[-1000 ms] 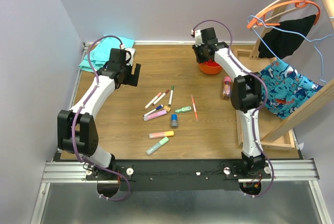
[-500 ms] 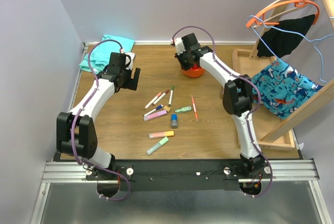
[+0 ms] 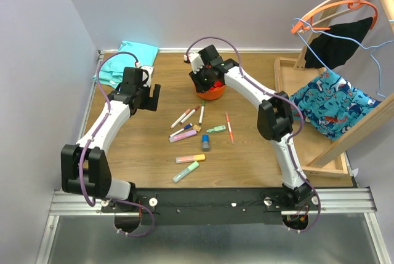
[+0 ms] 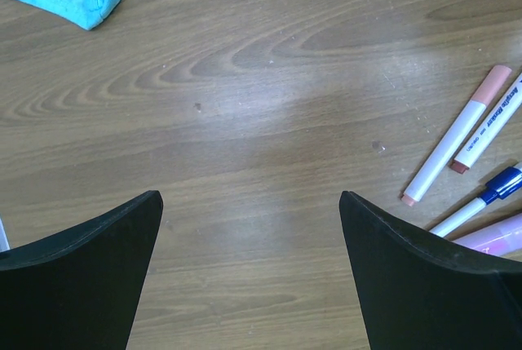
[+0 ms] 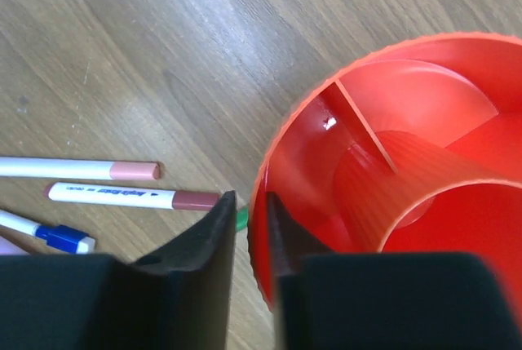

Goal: Sort the stationery into containers
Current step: Move the storage box to the center of the board, then pick up the stationery from the center of the board, then place the stationery in the storage box.

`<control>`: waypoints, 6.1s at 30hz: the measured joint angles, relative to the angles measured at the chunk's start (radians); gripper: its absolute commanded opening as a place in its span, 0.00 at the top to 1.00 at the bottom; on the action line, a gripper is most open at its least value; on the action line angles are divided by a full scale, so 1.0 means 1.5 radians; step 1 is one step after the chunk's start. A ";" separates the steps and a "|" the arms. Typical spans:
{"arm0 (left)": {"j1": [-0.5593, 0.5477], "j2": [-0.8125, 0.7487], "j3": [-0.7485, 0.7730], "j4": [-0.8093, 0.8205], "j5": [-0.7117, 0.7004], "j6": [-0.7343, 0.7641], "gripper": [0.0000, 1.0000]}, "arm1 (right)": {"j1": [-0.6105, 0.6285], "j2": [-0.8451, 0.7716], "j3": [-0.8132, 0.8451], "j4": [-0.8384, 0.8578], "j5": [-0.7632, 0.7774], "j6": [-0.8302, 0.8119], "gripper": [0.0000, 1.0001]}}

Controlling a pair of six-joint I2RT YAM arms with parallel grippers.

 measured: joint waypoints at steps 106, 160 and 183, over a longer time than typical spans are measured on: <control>0.025 -0.050 -0.084 0.067 0.055 -0.064 0.01 | -0.241 -0.087 -0.220 -0.096 0.396 0.262 0.79; 0.011 0.077 0.097 -0.035 0.064 -0.023 0.01 | -0.060 -0.294 -0.444 0.705 0.074 0.184 0.99; -0.007 0.121 0.133 -0.053 0.038 0.002 0.01 | -0.057 -0.268 -0.520 0.814 0.122 0.157 0.71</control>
